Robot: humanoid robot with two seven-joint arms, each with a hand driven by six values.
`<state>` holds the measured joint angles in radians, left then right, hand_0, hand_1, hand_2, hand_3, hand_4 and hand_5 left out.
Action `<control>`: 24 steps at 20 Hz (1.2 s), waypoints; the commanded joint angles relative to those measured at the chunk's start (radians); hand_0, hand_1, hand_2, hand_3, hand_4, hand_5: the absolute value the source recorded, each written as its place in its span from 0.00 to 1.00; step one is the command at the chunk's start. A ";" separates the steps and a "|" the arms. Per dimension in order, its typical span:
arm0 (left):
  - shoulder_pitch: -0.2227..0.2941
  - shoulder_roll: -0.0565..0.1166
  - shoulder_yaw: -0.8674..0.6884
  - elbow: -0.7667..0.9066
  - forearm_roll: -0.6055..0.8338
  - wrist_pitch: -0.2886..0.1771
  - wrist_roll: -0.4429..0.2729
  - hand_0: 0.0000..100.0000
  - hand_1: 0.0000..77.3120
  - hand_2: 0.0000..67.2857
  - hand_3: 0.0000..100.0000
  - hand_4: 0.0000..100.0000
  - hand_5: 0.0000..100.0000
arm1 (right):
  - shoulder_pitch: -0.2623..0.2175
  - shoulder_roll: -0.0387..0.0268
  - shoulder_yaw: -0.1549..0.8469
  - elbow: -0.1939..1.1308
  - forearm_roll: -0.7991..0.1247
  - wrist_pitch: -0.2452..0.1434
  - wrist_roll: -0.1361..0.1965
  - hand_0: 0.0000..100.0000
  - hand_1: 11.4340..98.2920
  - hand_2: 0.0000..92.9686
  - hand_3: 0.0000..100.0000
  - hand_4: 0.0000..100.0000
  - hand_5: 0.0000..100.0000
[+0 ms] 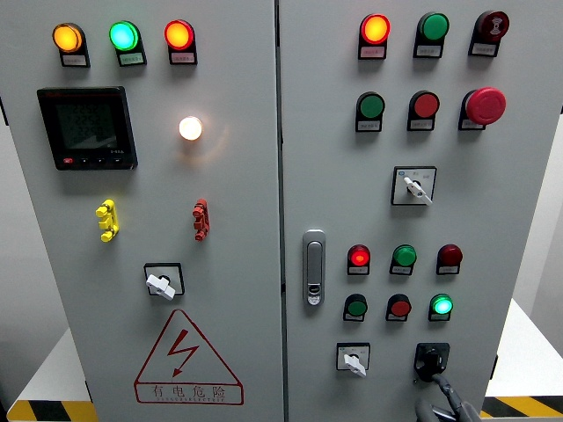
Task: Trip black knob to open circuit
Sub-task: 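Release the black knob and lower the right hand away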
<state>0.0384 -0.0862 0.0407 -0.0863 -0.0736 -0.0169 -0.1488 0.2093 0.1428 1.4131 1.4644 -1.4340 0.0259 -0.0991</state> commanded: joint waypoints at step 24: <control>0.000 0.000 0.001 -0.001 0.000 0.000 0.000 0.00 0.05 0.19 0.21 0.07 0.02 | -0.036 -0.0493 0.030 0.002 0.000 -0.023 -0.001 0.83 0.45 0.07 0.87 0.91 1.00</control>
<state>0.0382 -0.0859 0.0406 -0.0862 -0.0736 -0.0169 -0.1488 0.1799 0.0958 1.4447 1.4628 -1.4342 0.0083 -0.1008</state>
